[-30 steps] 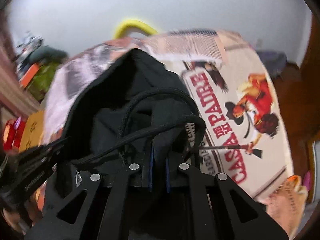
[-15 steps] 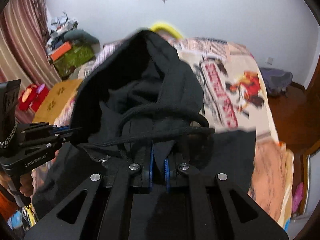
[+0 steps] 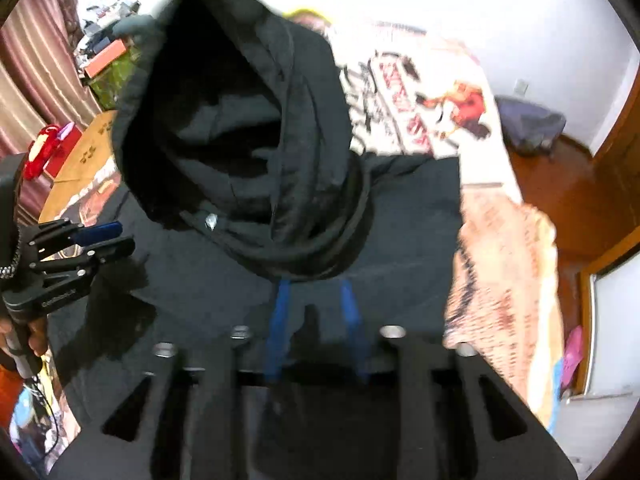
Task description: Fold large clothes
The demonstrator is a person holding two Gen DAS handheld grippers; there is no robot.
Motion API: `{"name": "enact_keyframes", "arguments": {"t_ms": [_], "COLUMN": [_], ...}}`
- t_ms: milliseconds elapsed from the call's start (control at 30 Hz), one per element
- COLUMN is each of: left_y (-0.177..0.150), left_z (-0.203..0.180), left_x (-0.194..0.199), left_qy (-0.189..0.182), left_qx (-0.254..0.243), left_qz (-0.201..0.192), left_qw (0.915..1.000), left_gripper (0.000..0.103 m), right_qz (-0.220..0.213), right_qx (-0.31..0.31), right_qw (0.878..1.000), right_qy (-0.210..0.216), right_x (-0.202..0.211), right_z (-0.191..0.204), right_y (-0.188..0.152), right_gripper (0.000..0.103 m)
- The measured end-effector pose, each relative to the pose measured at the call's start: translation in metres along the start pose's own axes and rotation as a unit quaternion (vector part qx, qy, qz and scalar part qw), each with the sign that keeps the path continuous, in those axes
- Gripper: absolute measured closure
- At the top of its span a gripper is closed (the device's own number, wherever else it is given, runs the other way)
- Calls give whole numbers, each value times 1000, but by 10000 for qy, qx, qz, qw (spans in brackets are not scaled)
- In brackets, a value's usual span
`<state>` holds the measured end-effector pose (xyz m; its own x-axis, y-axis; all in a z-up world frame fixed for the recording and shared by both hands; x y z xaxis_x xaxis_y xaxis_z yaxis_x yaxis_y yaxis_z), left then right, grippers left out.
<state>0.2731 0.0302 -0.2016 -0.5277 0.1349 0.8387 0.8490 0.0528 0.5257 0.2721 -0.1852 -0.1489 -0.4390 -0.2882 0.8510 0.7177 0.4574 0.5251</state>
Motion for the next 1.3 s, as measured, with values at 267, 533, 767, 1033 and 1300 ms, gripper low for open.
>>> {"name": "enact_keyframes", "arguments": {"t_ms": [267,533,767,1033,1300], "left_y": [54,108,155,160,146], "left_z": [-23,-29,-19,-6,-7], "left_x": [31,-2,-64,-102,-56], "left_qy": [-68,-84,-57,-338,-313], "left_qx": [-165,-61,50,308,178], "left_qz": [-778,-739,-437,-251,-603], "left_qw": [9968,9972,9990,9986,9975], "left_gripper": [48,48,48,61,87], "right_qz": [-851,-639,-243,68,-721], "right_qx": [-98,-476,-1121,-1077,-577], "right_qw": [9963,9966,9917,9917,9956], "right_qy": [21,225,584,705,130], "right_x": [18,-34,-87,-132,-76], "right_z": [-5,-21,-45,-45,-25], "right_y": [41,85,104,106,104], "right_gripper": [48,48,48,77,91]}}
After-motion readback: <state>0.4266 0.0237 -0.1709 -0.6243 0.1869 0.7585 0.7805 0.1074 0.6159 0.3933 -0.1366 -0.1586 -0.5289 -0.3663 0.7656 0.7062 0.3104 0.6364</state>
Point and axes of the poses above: each gripper's, at about its wrist camera, not at the fingertips, and x roughly against the way its jaws point, z to its left, y to its top, the point moved 5 cm from there along -x, roughly the way its jaws point, and after that the axes turned 8 degrees about x, right-handed, at the moved point
